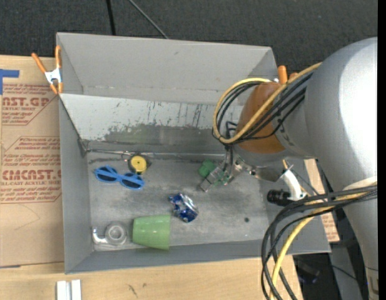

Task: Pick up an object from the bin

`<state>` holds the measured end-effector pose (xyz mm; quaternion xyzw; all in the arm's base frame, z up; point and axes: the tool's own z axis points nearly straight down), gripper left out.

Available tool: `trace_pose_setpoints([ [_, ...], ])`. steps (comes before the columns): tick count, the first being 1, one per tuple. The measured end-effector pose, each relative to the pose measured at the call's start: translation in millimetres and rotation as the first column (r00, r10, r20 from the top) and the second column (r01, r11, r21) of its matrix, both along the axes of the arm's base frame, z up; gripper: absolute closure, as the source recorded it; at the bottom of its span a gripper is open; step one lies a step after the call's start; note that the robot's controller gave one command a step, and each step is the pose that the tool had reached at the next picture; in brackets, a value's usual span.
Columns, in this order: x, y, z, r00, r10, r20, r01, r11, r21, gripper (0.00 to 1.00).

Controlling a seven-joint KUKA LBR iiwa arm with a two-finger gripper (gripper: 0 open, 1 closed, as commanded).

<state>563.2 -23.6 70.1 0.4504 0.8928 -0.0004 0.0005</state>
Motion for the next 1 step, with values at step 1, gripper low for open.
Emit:
trace_pose_setpoints([
  [1, 0.7, 0.4, 45.2, 1.0, 0.002, 0.003, -0.002, 1.0, 0.001, 1.0],
])
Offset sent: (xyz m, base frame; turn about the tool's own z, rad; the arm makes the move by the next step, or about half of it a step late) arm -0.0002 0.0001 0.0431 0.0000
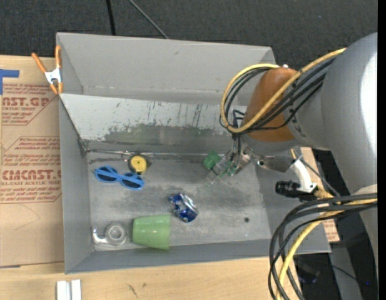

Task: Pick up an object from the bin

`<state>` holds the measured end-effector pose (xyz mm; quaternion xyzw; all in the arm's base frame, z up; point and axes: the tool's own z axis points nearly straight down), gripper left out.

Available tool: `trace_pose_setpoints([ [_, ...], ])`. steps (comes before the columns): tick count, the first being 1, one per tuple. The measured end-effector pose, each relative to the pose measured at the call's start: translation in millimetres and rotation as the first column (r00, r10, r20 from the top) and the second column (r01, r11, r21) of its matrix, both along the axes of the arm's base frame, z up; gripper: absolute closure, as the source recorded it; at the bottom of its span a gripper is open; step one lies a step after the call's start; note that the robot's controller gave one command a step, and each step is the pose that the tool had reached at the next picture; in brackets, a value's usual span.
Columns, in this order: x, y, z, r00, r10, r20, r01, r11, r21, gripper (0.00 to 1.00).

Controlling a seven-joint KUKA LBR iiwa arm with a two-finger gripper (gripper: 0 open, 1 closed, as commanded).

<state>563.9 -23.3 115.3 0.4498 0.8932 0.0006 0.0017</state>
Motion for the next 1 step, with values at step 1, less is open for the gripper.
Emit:
trace_pose_setpoints([
  [1, 0.7, 0.4, 27.6, 1.0, 0.002, -0.001, -0.002, 1.0, 0.0, 1.0],
])
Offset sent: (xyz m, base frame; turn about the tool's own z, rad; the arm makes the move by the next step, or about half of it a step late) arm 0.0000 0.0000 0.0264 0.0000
